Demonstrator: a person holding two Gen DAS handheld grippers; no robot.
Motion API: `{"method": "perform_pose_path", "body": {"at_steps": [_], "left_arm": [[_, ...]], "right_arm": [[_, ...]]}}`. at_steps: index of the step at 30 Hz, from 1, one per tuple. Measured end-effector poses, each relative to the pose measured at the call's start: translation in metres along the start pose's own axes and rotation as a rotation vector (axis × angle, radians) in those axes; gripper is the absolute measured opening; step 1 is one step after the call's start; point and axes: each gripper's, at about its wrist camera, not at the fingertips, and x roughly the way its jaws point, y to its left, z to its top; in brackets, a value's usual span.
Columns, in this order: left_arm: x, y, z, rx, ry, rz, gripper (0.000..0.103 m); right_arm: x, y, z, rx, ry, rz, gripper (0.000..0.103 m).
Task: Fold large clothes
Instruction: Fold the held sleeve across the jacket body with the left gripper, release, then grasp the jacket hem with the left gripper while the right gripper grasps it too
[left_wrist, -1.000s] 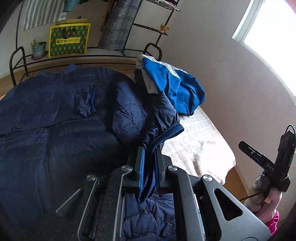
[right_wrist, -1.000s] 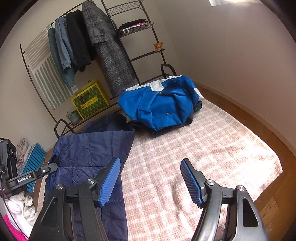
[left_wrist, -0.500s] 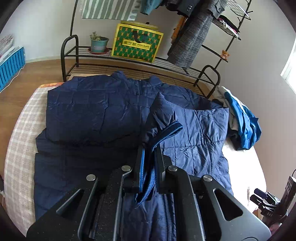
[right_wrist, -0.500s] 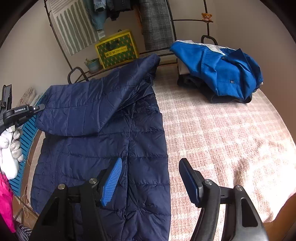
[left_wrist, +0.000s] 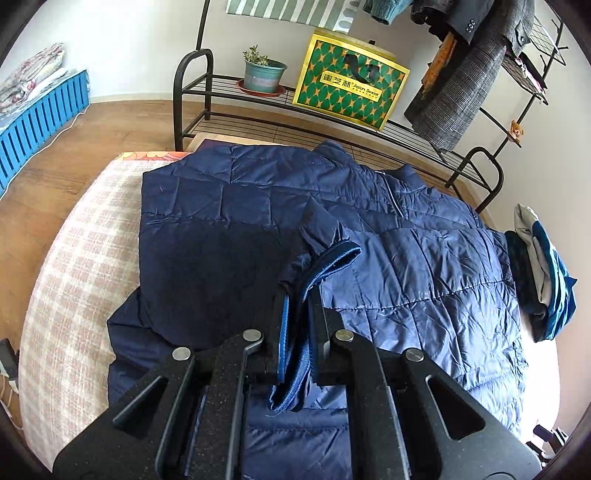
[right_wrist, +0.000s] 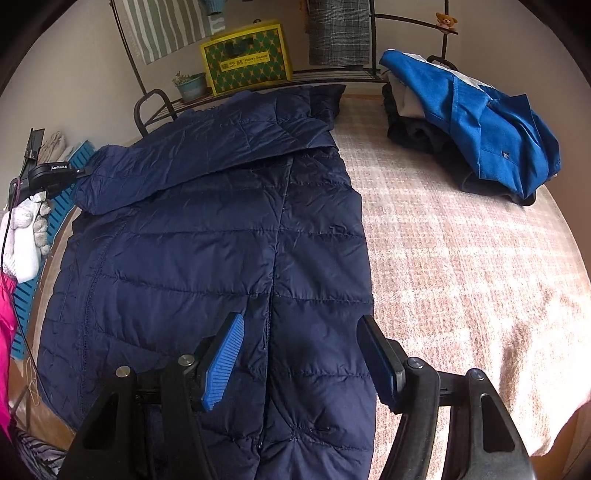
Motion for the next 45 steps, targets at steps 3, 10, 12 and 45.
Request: {"method": "perform_pose_path", "body": {"at_steps": [3,10,12,45], "left_arm": [[0.015,0.003,0.011,0.023,0.003,0.028,0.007],[0.047,0.001,0.033,0.036,0.003,0.057,0.007],[0.057,-0.001,0.036,0.051,0.006,0.072,0.007],[-0.157,0.099,-0.149,-0.021,0.117,0.08,0.073]], "right_arm": [[0.006,0.008,-0.002,-0.028,0.017,0.001,0.067],[0.007,0.013,-0.003,-0.036,0.024,0.008,0.067],[0.007,0.013,-0.001,-0.031,0.027,0.012,0.067],[-0.045,-0.027,-0.037,0.017,-0.109,0.042,0.076]]}}
